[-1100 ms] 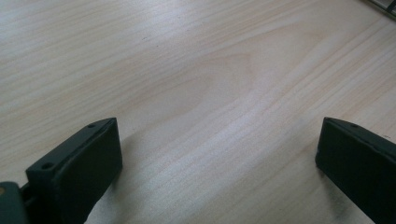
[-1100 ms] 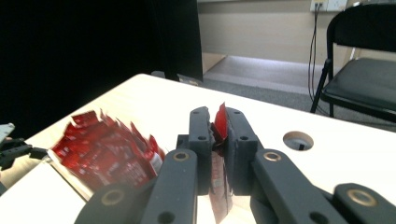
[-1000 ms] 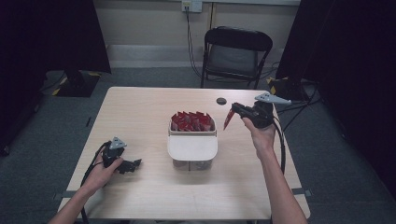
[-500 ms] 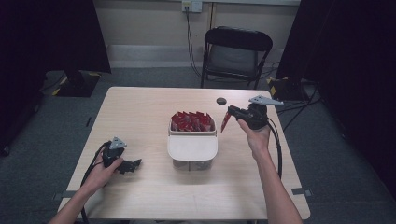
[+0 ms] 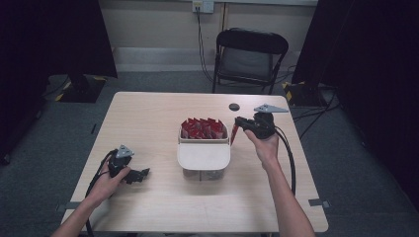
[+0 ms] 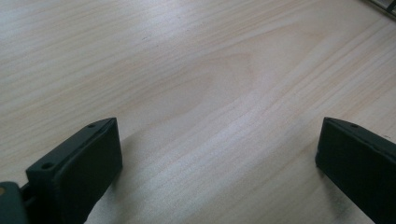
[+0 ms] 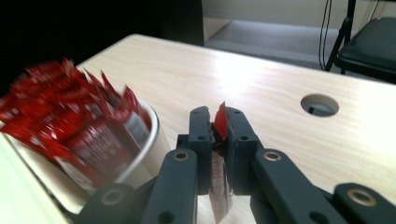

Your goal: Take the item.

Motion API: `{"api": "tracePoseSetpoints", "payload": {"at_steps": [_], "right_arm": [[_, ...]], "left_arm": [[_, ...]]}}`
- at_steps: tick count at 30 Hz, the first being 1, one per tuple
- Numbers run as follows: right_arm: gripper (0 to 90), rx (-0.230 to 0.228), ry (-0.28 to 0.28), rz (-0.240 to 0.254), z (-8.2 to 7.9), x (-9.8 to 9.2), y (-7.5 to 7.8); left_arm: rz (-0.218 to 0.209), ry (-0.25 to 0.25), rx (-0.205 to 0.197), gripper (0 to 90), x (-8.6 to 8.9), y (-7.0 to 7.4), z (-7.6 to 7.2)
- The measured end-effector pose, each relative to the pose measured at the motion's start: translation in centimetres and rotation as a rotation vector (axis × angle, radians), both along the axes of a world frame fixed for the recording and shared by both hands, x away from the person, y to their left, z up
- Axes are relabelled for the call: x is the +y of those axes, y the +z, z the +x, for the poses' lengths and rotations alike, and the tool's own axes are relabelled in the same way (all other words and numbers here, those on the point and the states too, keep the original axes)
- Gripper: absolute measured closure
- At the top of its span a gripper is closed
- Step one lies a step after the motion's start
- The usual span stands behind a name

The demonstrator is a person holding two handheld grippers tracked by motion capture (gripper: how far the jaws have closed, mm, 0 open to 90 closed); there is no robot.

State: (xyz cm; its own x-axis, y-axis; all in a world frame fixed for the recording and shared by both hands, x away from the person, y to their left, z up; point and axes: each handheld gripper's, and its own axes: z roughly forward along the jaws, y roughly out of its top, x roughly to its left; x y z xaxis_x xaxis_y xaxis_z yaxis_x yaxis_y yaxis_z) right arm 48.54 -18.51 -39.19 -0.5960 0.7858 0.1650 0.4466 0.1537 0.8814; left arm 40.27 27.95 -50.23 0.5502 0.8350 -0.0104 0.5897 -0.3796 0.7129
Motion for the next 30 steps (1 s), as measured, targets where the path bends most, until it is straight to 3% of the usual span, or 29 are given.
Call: {"api": "tracePoseSetpoints", "payload": {"at_steps": [13,30], "right_arm": [[83.3,0.012,-0.015,-0.009,-0.3,-0.6,-1.1],[83.4,0.008,0.026,-0.068,-2.5,-1.0,-1.1]], "left_arm": [[0.0,0.0,0.0,0.0,0.0,0.0,0.0],[0.0,0.0,0.0,0.0,0.0,0.0,0.0]]}}
